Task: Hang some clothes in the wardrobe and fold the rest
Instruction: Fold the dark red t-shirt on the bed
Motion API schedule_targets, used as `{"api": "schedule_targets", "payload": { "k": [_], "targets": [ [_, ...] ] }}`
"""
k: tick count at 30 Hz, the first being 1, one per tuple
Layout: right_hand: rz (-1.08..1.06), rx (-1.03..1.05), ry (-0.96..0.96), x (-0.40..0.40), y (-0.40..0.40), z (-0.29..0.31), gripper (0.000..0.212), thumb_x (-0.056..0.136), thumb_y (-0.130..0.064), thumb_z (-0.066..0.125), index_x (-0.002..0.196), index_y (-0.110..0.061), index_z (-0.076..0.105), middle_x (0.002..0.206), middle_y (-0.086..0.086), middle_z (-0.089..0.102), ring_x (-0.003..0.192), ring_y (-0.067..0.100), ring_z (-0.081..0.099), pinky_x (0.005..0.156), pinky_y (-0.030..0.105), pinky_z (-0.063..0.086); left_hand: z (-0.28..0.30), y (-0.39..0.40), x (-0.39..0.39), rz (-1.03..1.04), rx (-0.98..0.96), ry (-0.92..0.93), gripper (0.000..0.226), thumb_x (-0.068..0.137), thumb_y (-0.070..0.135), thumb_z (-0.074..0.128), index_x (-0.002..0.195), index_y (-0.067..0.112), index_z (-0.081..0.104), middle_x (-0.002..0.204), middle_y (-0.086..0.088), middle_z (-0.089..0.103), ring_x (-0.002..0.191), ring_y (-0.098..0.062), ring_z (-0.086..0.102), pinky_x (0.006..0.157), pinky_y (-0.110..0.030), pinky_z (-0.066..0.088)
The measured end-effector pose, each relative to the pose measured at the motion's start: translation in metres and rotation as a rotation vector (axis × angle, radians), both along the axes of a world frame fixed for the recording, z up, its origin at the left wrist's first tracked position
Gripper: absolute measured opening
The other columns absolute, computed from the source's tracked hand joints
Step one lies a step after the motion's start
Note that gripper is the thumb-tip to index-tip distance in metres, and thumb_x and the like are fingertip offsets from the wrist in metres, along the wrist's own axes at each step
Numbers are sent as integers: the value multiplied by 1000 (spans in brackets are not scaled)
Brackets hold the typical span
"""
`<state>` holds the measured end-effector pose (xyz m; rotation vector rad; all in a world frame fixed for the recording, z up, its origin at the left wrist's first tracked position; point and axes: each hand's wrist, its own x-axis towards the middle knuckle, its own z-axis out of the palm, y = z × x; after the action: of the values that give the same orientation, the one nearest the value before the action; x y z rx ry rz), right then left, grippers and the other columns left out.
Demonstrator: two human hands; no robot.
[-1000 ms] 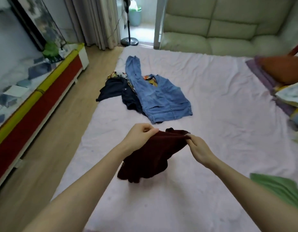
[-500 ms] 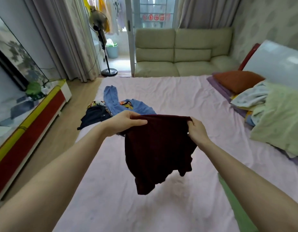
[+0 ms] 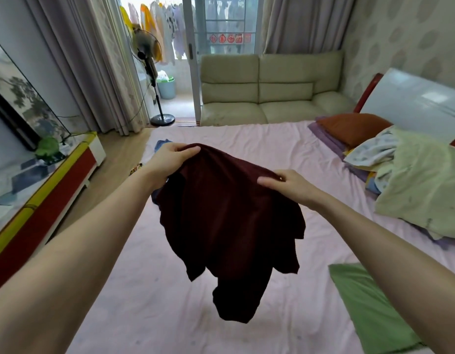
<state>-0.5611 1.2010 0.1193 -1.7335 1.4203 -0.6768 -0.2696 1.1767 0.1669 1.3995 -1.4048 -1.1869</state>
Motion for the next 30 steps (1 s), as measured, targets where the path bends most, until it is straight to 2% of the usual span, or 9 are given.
{"api": "schedule_targets", "payload": {
  "k": [4, 6, 8, 11, 15, 20, 24, 27, 30],
  "targets": [
    [100, 156, 278, 7, 0, 3, 18, 82, -25, 72, 82, -6, 71, 79, 3, 71, 80, 19, 70, 73, 26, 54, -19, -11, 9, 177, -139, -107, 17, 93, 21, 60, 102, 8, 68, 92, -5, 68, 87, -19, 64, 77, -26, 48],
    [-49, 308, 30, 24, 0, 9, 18, 89, -17, 61, 91, 0, 68, 85, 10, 71, 78, 23, 69, 76, 31, 55, -36, -13, 15, 244, -209, -461, 20, 92, 18, 59, 107, 7, 65, 100, -9, 66, 95, -23, 60, 80, -30, 45],
    [-272, 404, -345, 47, -3, 17, 14, 92, -6, 50, 86, -3, 63, 78, 10, 64, 63, 18, 62, 60, 26, 53, -48, -5, 17, 216, -168, -572, 37, 88, 29, 64, 121, 13, 56, 115, -5, 60, 106, -23, 56, 89, -34, 45],
    [-445, 462, -699, 73, -15, 32, 26, 89, 5, 36, 70, -4, 51, 65, 11, 49, 47, 16, 52, 41, 19, 47, -55, 24, 2, -101, -48, -327, 50, 85, 42, 69, 125, 16, 55, 120, 5, 59, 113, -13, 55, 97, -31, 44],
    [-571, 489, -910, 93, -25, 35, 23, 90, 6, 34, 71, -2, 45, 72, 12, 45, 63, 19, 50, 38, 23, 50, -71, 66, -18, -348, 211, 142, 41, 80, 49, 63, 114, 26, 63, 112, 6, 70, 108, -13, 64, 91, -29, 49],
    [-653, 440, -918, 94, -22, 23, 15, 88, 8, 44, 76, 0, 48, 77, 13, 48, 68, 19, 54, 38, 22, 49, -90, 72, -17, -100, 156, 212, 15, 92, 22, 62, 102, 14, 69, 95, -1, 73, 96, -21, 67, 87, -32, 52],
    [-571, 384, -922, 81, -10, 9, 8, 92, -3, 56, 98, 2, 56, 103, 15, 56, 87, 21, 61, 71, 29, 58, -64, 60, -7, 41, 206, 430, 25, 97, 22, 54, 110, 4, 66, 102, -13, 69, 92, -24, 64, 89, -37, 51],
    [-368, 148, -534, 75, 8, 2, 34, 90, -20, 65, 117, -4, 54, 128, 8, 51, 109, 16, 55, 98, 35, 48, -38, 53, -6, 46, 180, 387, 26, 98, 18, 52, 115, 2, 63, 98, -11, 68, 88, -21, 64, 85, -31, 53],
    [-120, -75, -324, 80, 35, 1, 46, 84, -27, 72, 124, -17, 52, 127, -5, 54, 119, 6, 49, 98, 27, 43, -23, 45, -12, 102, 229, 388, 16, 98, 17, 52, 102, 3, 60, 84, -9, 62, 74, -19, 60, 68, -29, 52]
  ]
}}
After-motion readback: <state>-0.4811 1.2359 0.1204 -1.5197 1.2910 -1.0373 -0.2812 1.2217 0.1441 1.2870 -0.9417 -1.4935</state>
